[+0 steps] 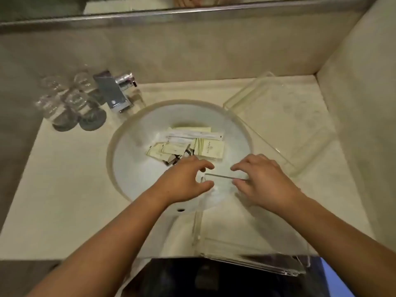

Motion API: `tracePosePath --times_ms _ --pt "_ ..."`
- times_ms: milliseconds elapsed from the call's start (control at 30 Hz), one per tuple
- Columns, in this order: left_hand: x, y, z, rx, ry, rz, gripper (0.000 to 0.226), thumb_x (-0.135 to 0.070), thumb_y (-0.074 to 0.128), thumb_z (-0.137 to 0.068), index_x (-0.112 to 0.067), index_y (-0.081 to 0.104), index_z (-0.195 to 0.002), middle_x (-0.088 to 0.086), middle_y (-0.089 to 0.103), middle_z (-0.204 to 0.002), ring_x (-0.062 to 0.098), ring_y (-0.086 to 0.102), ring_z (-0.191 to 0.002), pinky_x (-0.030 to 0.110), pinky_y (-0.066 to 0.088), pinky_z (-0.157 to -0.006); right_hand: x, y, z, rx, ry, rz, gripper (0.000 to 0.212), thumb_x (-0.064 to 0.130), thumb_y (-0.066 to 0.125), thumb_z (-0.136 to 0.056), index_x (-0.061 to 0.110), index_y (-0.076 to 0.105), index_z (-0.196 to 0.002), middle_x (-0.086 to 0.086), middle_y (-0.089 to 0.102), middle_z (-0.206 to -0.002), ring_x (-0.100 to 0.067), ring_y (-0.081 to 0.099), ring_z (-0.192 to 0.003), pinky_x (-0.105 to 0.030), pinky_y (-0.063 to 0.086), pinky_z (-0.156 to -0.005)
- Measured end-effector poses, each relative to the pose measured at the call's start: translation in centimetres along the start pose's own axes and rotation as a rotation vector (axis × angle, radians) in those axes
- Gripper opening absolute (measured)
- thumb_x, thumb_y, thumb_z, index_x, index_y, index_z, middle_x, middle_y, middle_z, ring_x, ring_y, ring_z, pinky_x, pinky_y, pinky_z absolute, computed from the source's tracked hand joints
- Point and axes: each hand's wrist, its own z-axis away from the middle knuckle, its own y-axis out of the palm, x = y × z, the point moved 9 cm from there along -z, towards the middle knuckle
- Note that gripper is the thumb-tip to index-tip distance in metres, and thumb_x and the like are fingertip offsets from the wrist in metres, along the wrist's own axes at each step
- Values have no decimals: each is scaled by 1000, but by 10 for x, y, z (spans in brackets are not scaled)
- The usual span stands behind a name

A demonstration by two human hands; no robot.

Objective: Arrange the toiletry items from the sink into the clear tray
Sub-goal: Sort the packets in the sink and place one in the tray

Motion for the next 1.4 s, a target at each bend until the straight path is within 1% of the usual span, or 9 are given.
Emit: tracePosePath --times_ms 133,367,567,667,733,867,1000,1233,1400 --pt "9 20 -21 109 46 39 29 -36 69 -89 -39 69 -118 -19 62 -102 -5 56 -92 6 39 -75 -10 22 -14 17 -16 -88 32 46 62 -90 35 67 -120 12 58 -104 -12 55 -105 -33 46 -93" --pt "17 32 -27 45 145 100 21 -25 63 -92 -40 74 -102 -25 70 -96 0 61 -92 10 47 -75 -16 41 -24 -15 -100 -65 17 42 63 -90 40 72 -104 17 57 -85 2 53 -78 -26 45 -75" --pt "46 30 -17 -82 209 16 19 -26 65 -90 -40 76 -97 -17 73 -92 4 65 -86 21 52 -75 11 60 -24 -179 -222 53 25 42 63 -90 36 72 -113 19 54 -84 7 45 -68 -20 31 -69" --pt "66 32 -1 -136 227 -11 16 -28 68 -89 -37 77 -99 -13 74 -90 6 66 -85 28 54 -75 27 77 -16 -260 -214 103 30 33 65 -92 32 69 -122 13 59 -97 -4 47 -79 -23 35 -76" --pt "79 36 16 -124 214 -22 17 -27 68 -90 -37 76 -102 -14 74 -92 4 65 -86 25 52 -73 38 89 -7 -262 -206 58 33 26 67 -92 30 69 -125 7 64 -106 -10 53 -88 -27 44 -84" --pt "102 21 45 -148 188 -28 22 -24 68 -88 -39 73 -104 -12 73 -89 7 66 -85 23 50 -71 52 92 0 -272 -177 69 39 19 68 -92 29 66 -129 3 64 -116 -18 59 -106 -28 46 -89" --pt "127 5 68 -161 158 -17 26 -23 68 -88 -40 71 -107 -8 75 -88 12 68 -83 31 55 -76 77 98 -6 -288 -192 43 39 11 63 -93 30 67 -127 4 67 -112 -13 60 -95 -23 42 -82" --pt "159 -22 90 -196 137 -23 29 -23 68 -89 -41 69 -112 -10 74 -92 7 67 -86 23 53 -77 115 101 -10 -350 -274 -33 38 8 66 -90 29 70 -122 6 71 -105 -14 65 -91 -36 54 -84" --pt "162 -31 91 -154 162 -42 26 -39 66 -92 -46 65 -117 -17 72 -97 -2 63 -91 18 46 -75 123 92 -7 -358 -305 -65 36 17 71 -88 30 70 -121 10 71 -101 -6 64 -87 -27 53 -84"
